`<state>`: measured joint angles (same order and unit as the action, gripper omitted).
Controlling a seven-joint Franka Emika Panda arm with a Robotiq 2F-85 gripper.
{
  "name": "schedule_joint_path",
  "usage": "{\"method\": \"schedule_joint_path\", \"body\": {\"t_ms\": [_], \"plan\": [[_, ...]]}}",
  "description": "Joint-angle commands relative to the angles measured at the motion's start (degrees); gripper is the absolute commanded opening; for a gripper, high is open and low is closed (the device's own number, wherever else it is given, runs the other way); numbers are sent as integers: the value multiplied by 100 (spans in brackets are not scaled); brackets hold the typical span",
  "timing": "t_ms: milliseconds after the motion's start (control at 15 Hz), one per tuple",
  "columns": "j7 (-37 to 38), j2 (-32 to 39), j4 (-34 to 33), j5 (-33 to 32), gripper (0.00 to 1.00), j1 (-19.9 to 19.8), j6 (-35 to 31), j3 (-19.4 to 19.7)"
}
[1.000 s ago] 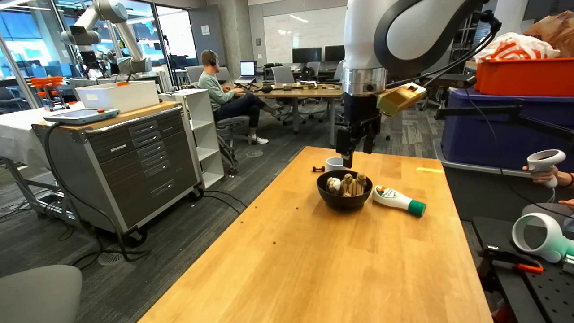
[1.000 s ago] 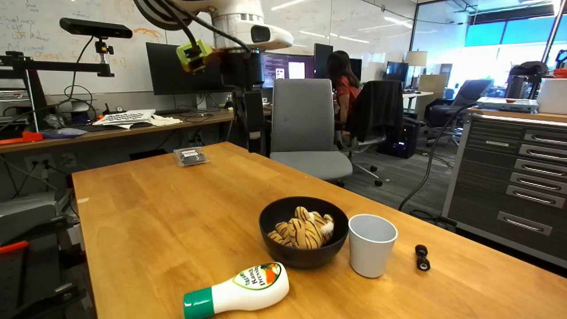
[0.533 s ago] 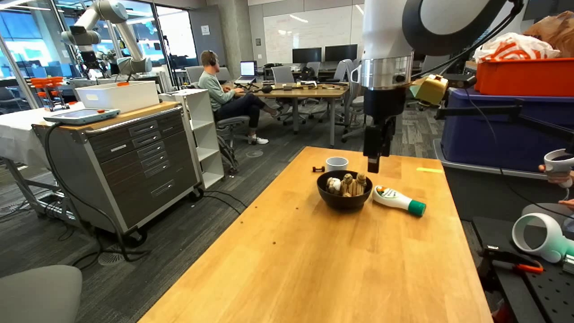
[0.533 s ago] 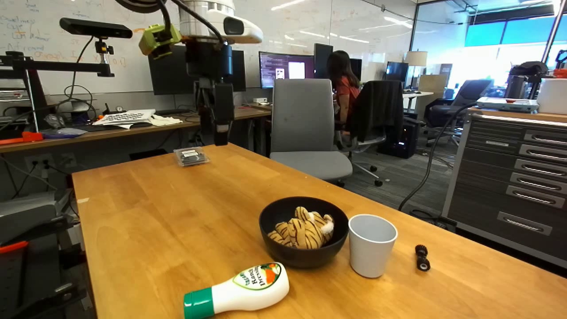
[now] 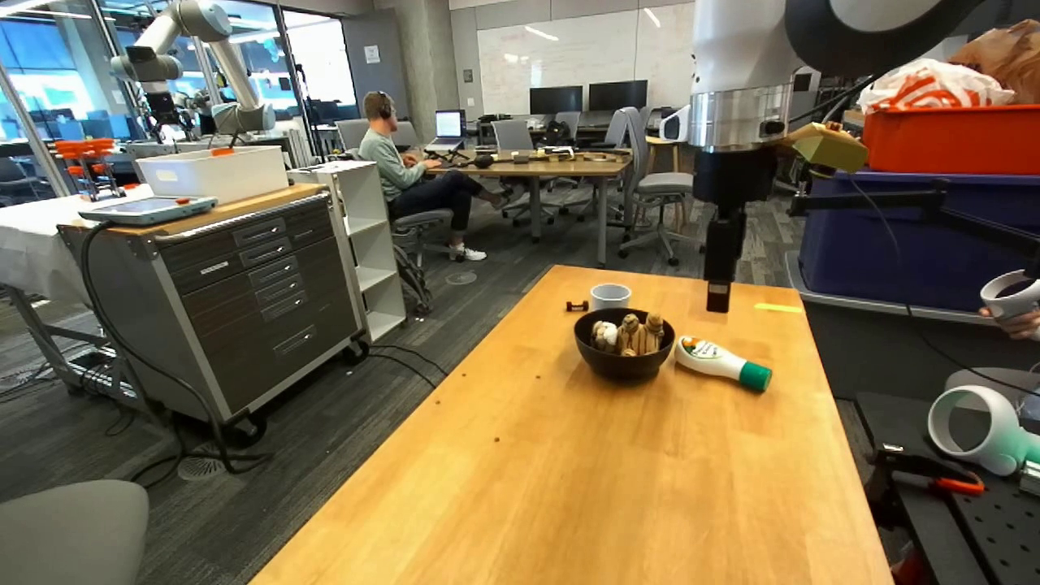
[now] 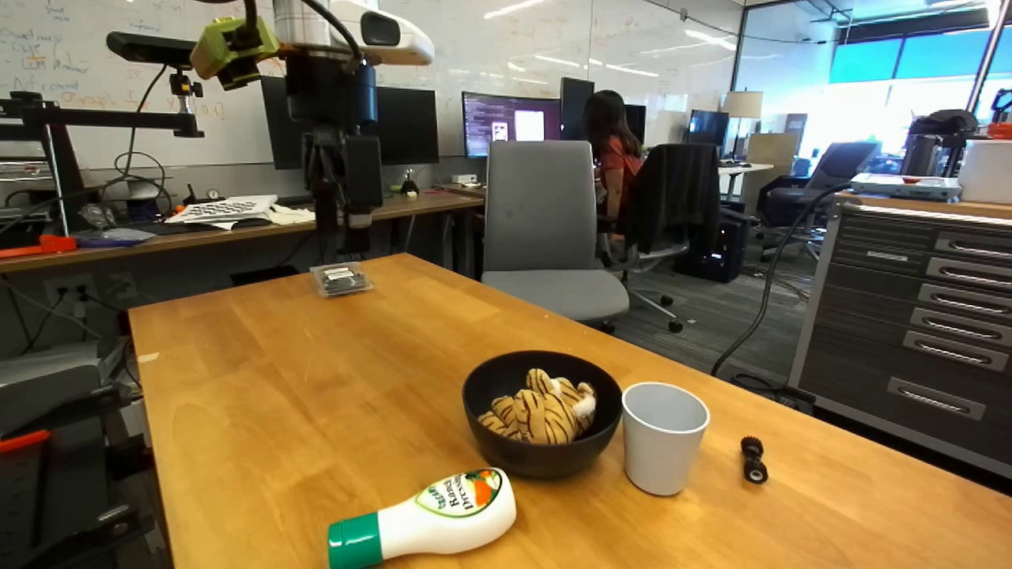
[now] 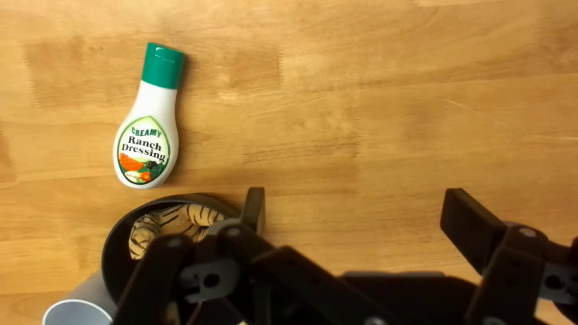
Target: Put the stuffed animal into the black bowl
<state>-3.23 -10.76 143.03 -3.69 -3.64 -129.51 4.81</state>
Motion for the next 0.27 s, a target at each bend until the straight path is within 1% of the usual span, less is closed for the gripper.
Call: {"method": "schedule_joint_path", "body": {"t_ms": [0,200], "plan": [[-10,-35,24,0,100,-20,14,-22],[-22,-69,55,-5,100,-20,17,-23]]}}
